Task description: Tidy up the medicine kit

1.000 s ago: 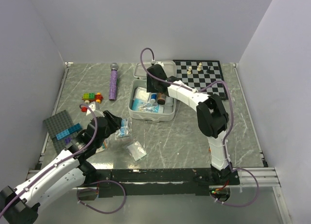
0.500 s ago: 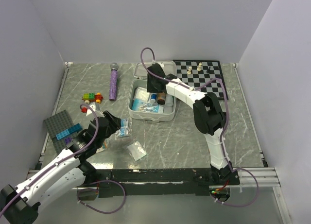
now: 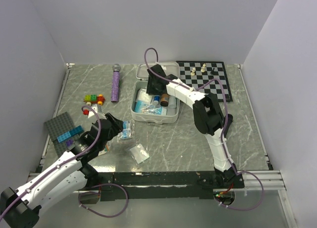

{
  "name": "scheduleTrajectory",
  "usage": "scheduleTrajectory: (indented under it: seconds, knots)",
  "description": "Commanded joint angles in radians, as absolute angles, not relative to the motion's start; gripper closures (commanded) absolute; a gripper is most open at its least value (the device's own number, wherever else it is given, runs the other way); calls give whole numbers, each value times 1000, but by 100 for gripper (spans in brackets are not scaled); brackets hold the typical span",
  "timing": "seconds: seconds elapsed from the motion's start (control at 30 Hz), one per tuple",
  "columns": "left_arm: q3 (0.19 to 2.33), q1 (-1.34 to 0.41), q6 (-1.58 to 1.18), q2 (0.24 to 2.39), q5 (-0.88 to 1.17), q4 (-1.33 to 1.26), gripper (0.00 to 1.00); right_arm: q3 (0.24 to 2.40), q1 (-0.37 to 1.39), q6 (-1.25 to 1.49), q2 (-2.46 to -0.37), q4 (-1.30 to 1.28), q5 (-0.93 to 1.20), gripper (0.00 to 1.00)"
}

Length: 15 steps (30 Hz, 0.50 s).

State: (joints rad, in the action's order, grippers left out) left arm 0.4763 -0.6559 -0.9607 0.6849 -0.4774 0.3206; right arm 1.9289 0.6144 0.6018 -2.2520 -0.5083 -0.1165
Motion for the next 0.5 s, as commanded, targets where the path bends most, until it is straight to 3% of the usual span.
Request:
scheduleTrajectory:
  seconds: [0.0,0.2,0.47]
  knots:
    - [495,-653,-977,680,-499,318,47,1893,591,716,-2220,-479,-97,58]
    - [495,-655,-985,680,-499,325,47,1881,583,807,-2229,-491,-81,55]
    - [482,-653,-989,657,-492,316,47,1830,586,811,-2186,-428,-61,23]
